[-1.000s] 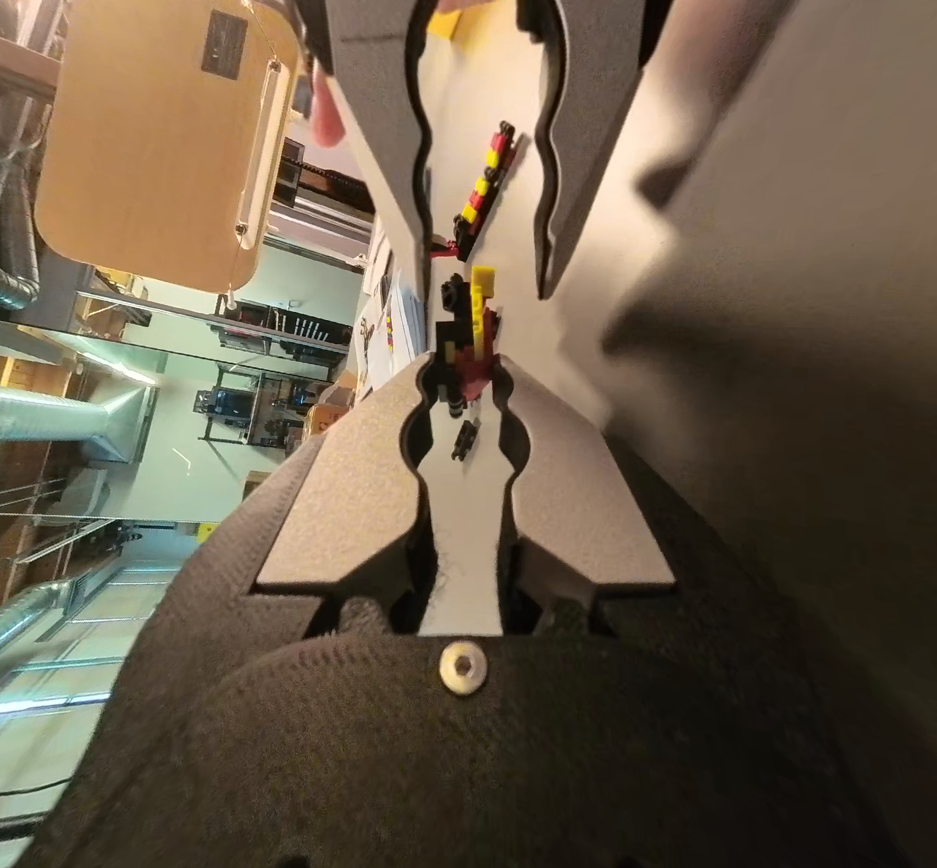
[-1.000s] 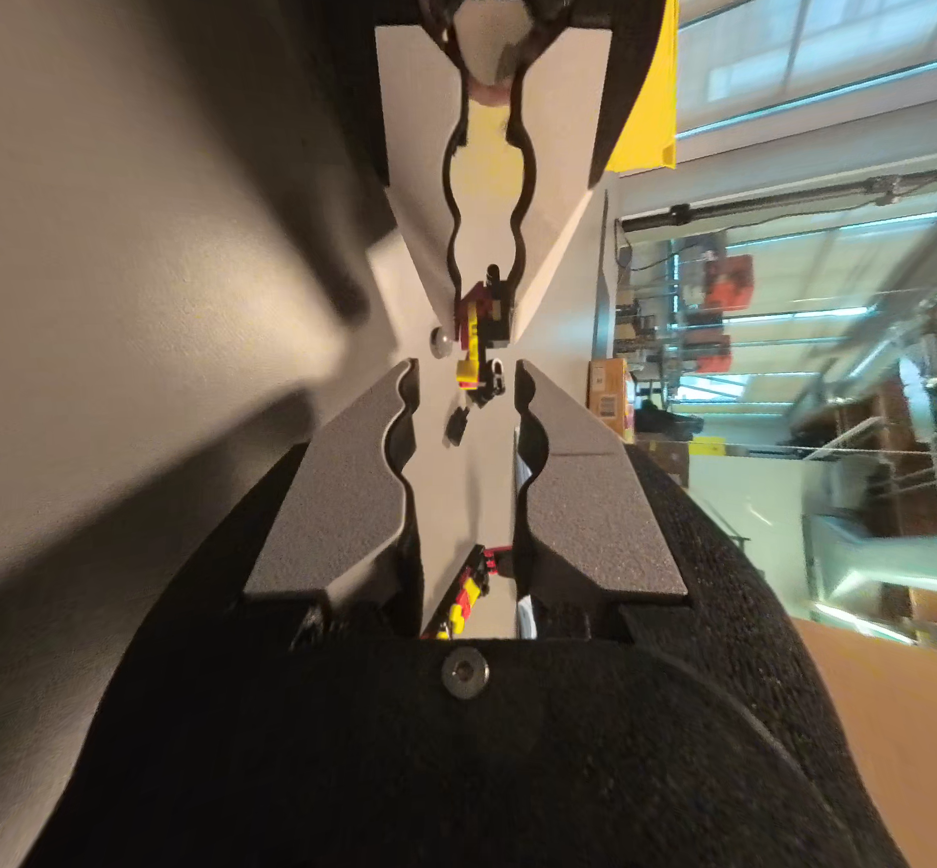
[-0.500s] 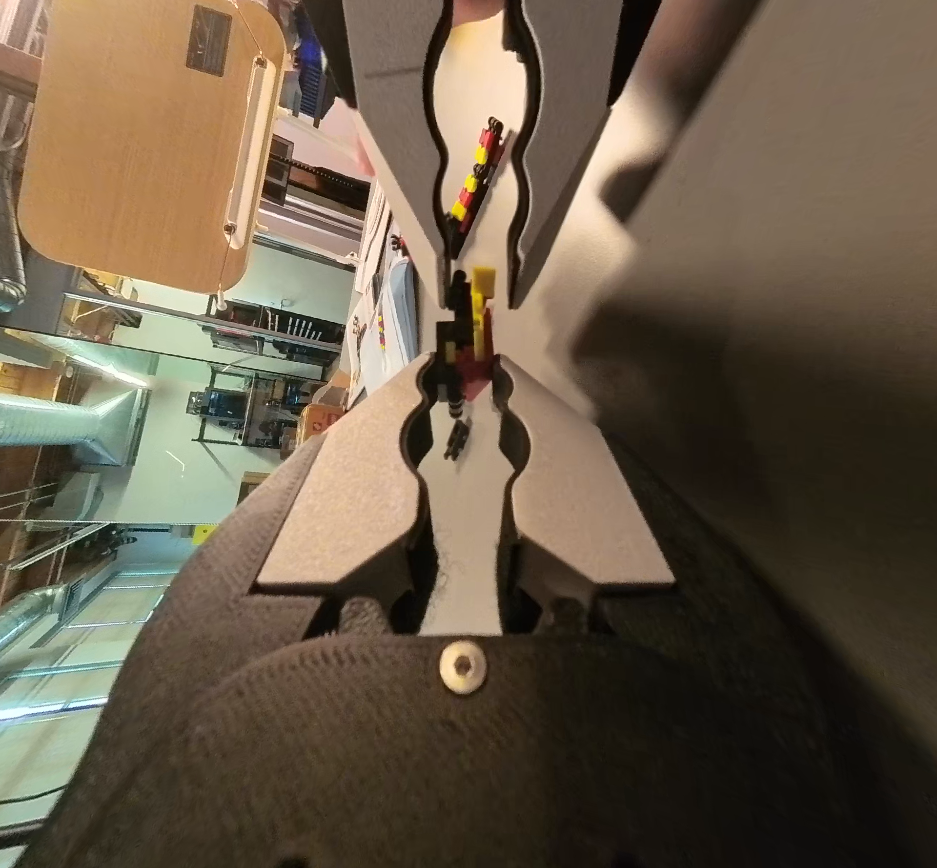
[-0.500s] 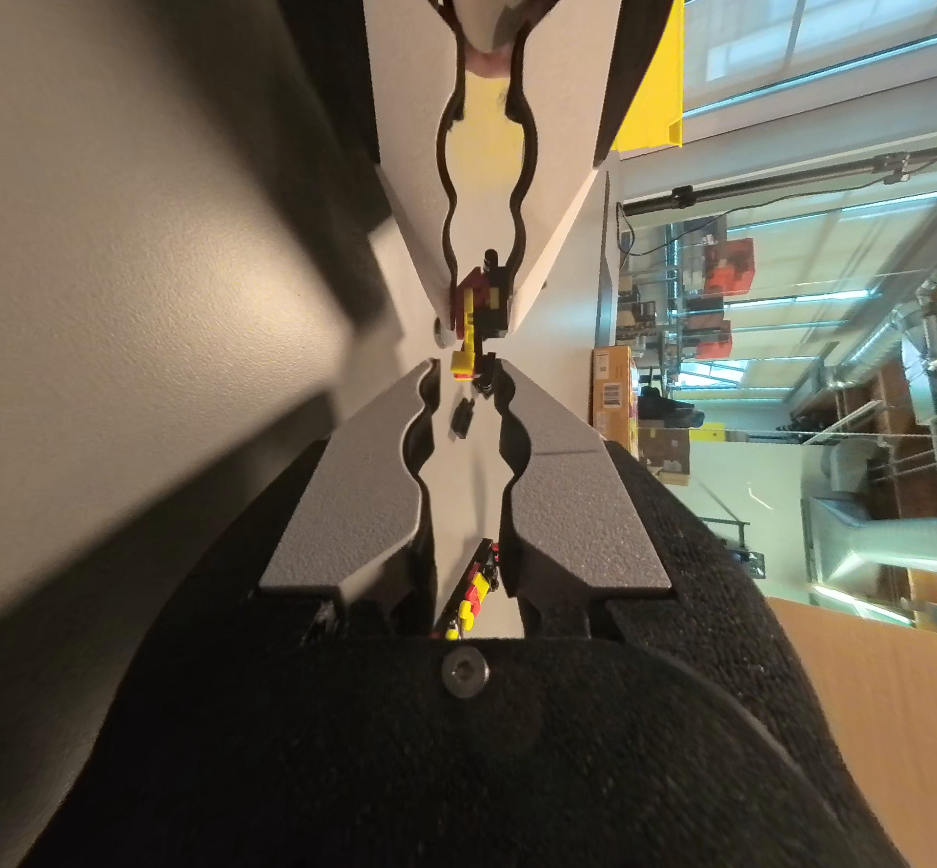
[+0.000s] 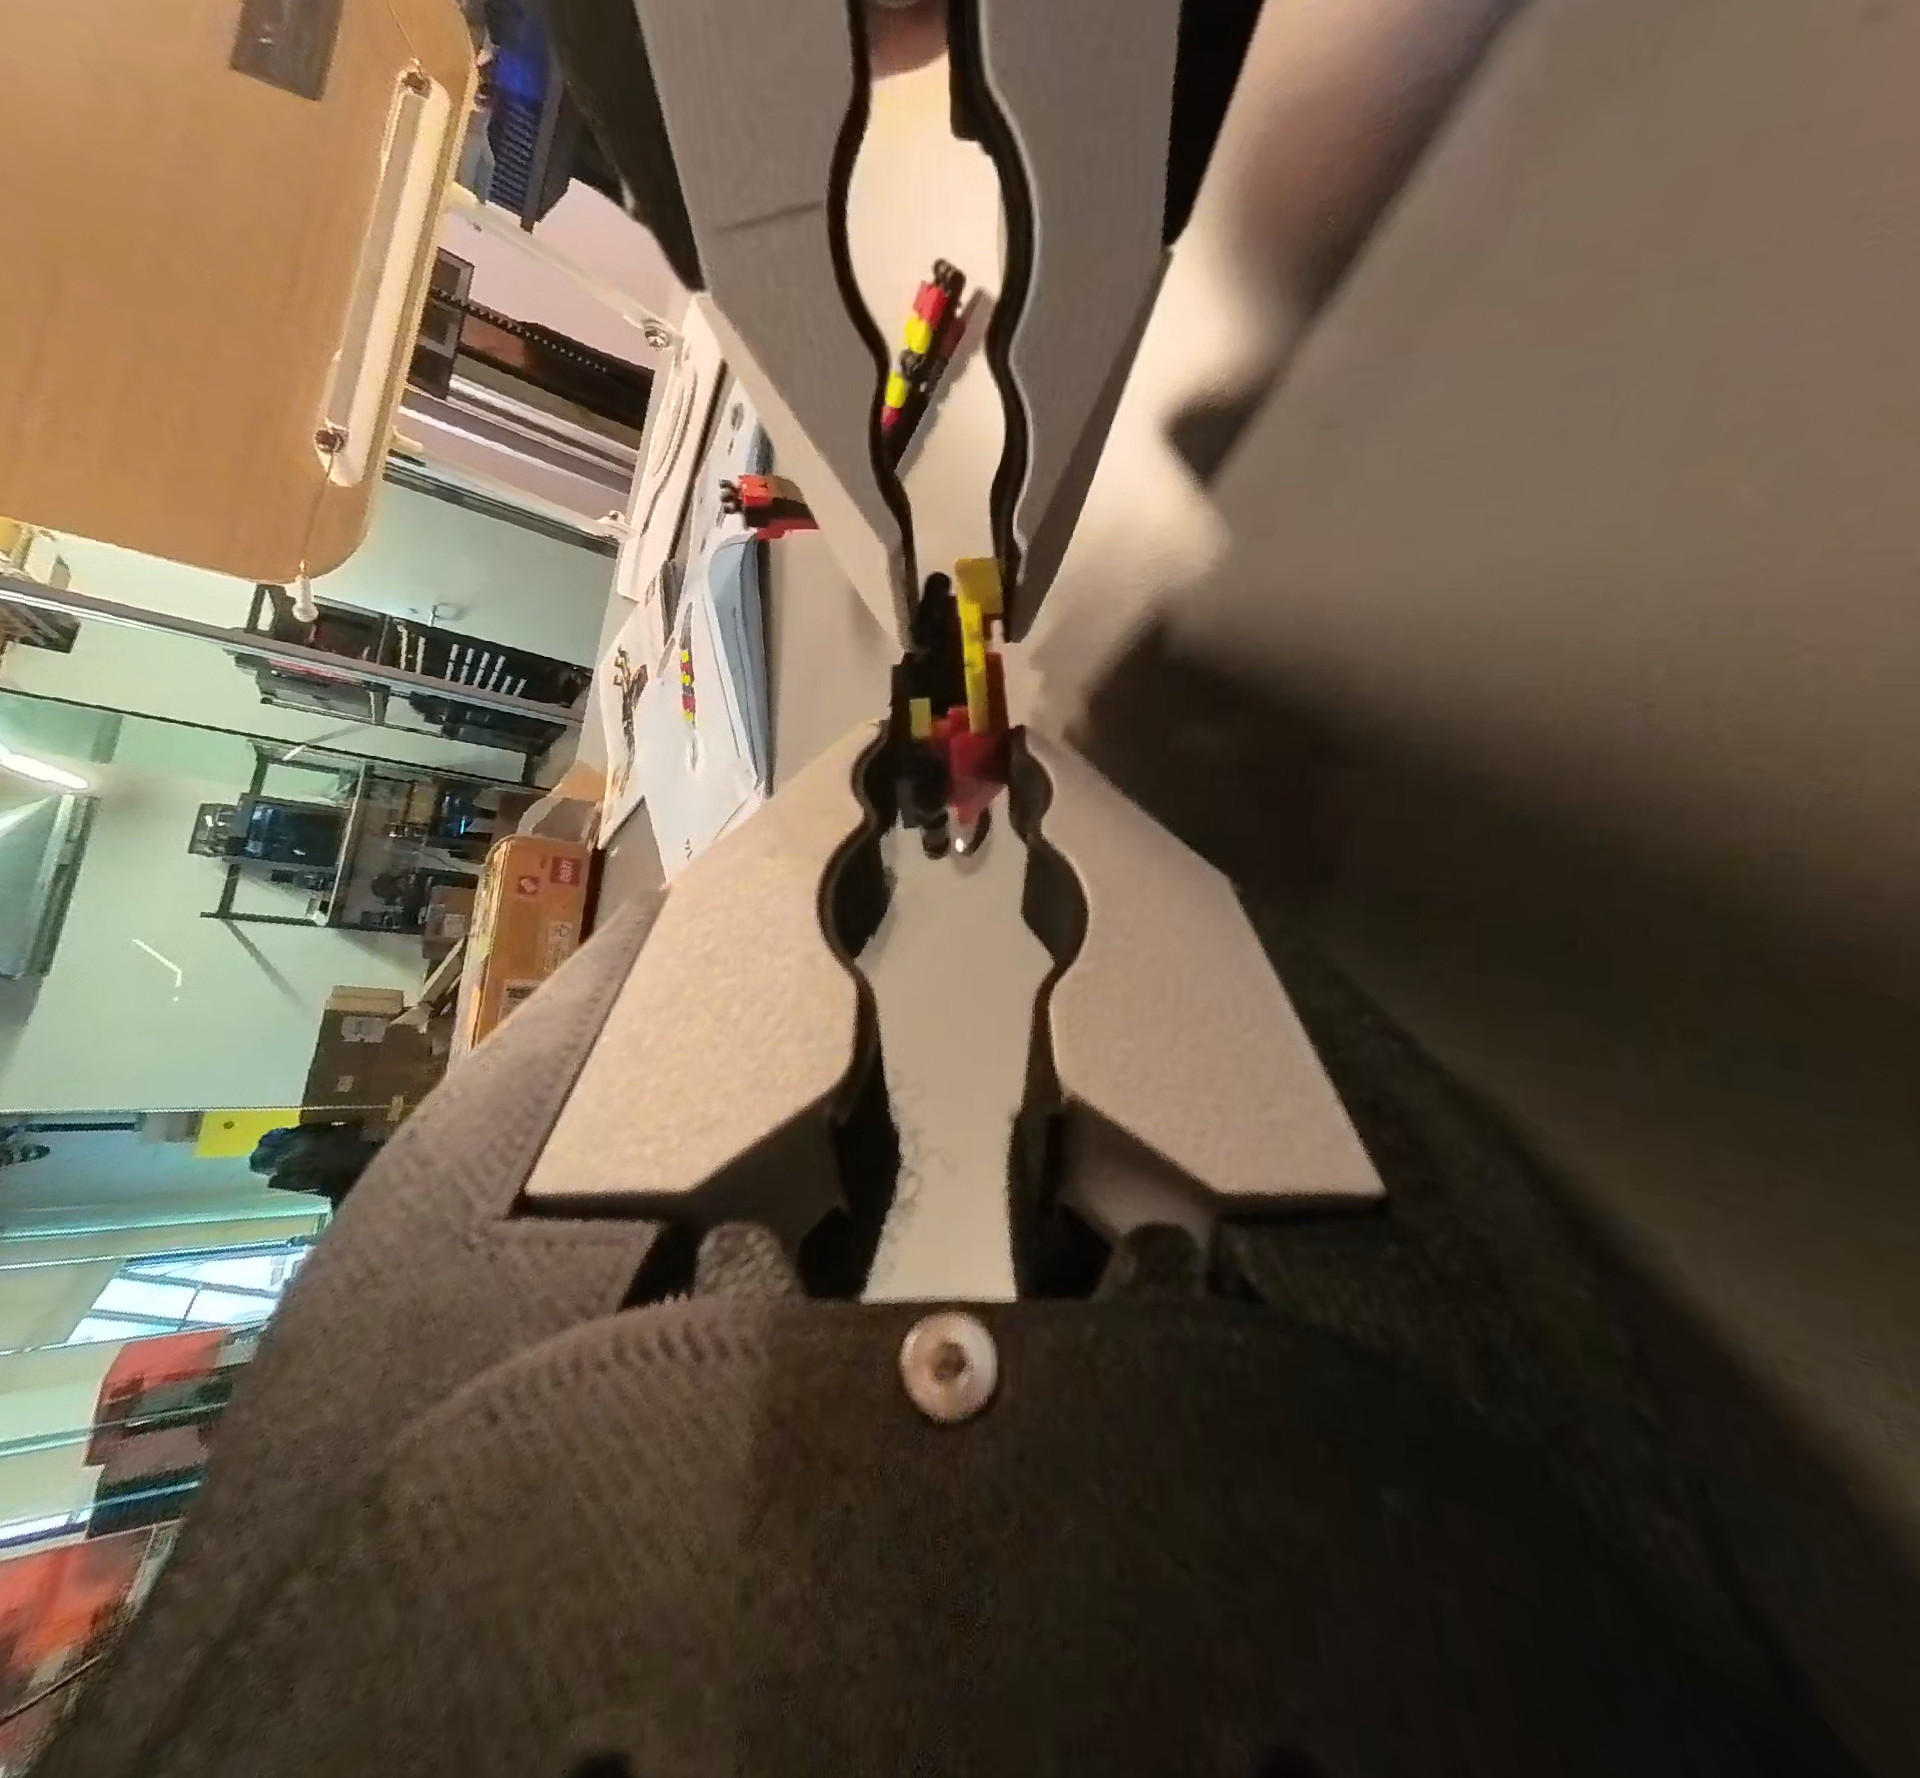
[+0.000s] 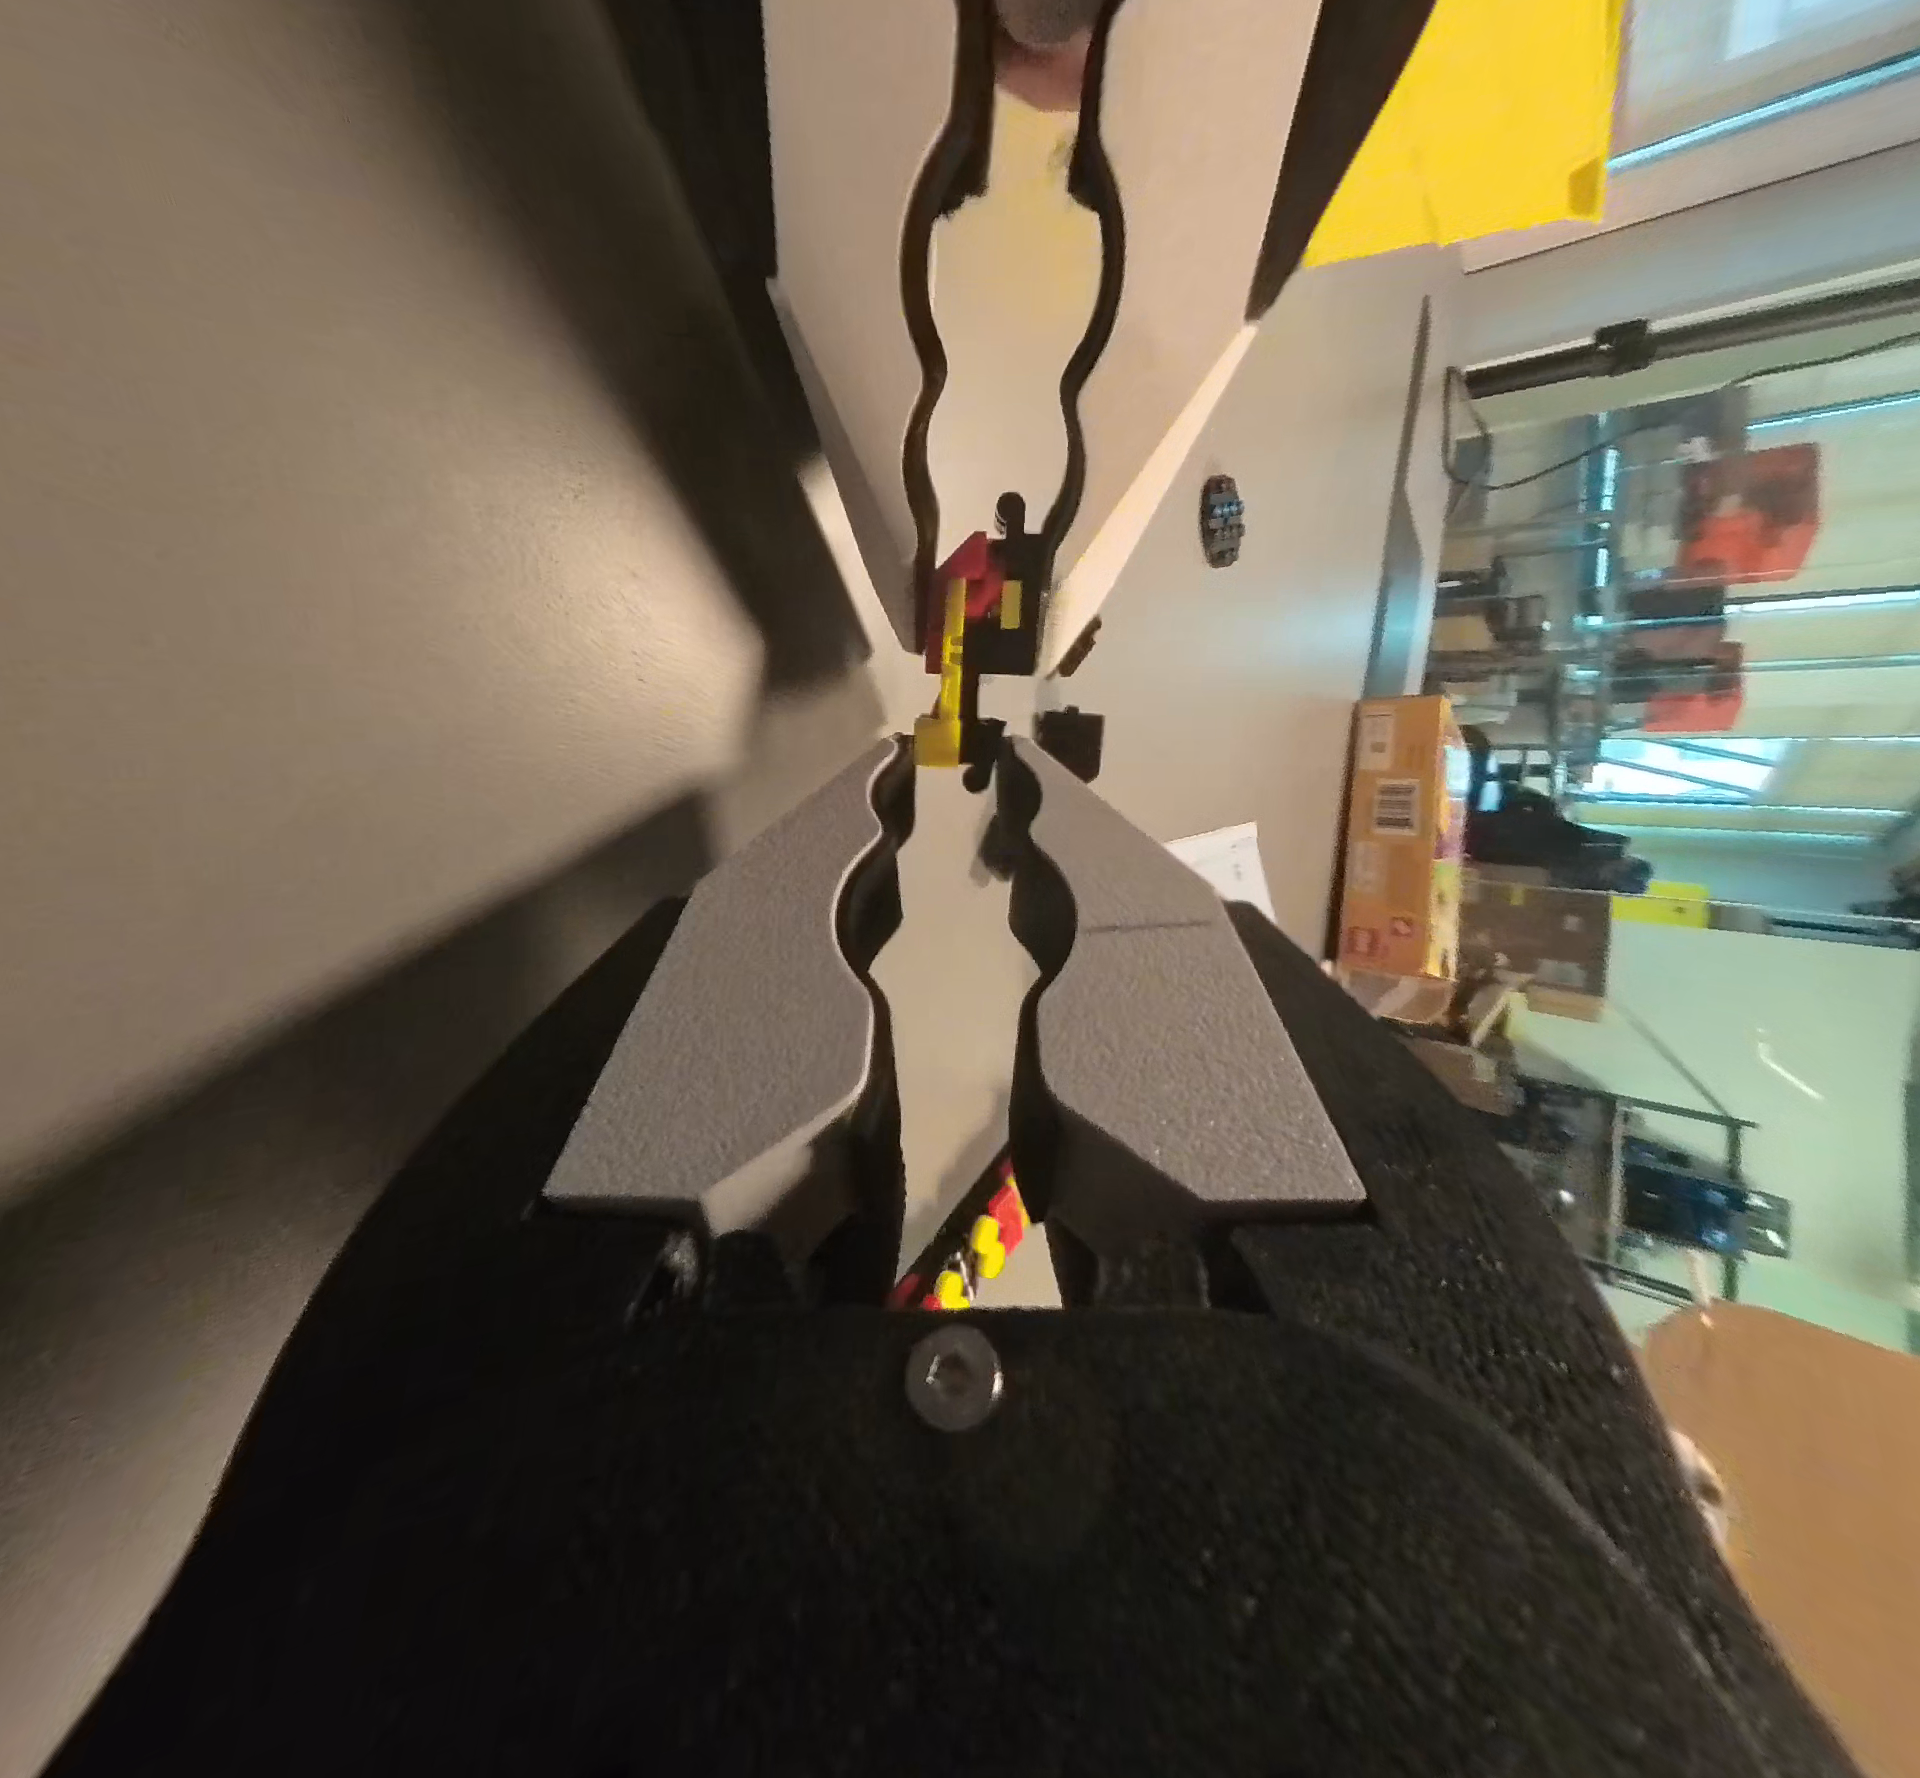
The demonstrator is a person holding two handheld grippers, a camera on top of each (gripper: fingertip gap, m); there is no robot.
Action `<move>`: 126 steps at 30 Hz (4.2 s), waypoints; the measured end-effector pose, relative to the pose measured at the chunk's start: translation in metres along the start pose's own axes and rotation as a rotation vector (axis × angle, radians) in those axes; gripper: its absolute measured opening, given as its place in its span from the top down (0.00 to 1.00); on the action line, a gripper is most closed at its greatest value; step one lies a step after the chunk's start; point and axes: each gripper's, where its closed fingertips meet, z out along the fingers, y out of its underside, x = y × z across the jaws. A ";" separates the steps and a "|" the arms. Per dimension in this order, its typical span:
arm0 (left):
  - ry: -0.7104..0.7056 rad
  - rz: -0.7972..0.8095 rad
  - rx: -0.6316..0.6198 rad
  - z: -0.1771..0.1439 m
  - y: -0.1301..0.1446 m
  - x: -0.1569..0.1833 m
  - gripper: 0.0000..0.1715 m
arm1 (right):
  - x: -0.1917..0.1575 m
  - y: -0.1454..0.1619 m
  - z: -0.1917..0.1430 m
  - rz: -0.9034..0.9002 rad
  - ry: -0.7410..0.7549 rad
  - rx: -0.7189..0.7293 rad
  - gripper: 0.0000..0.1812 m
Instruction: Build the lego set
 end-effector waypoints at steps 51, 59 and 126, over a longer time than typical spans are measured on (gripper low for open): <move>0.245 -0.351 -0.006 0.005 0.008 0.000 0.88 | 0.000 0.002 0.006 0.124 -0.328 0.239 0.93; 0.273 -0.396 -0.013 0.005 0.010 0.000 0.88 | 0.000 0.000 0.007 0.222 -0.373 0.262 0.93; 0.485 -0.720 0.039 0.001 -0.010 0.006 0.84 | 0.006 -0.020 -0.005 0.810 -0.533 0.378 0.93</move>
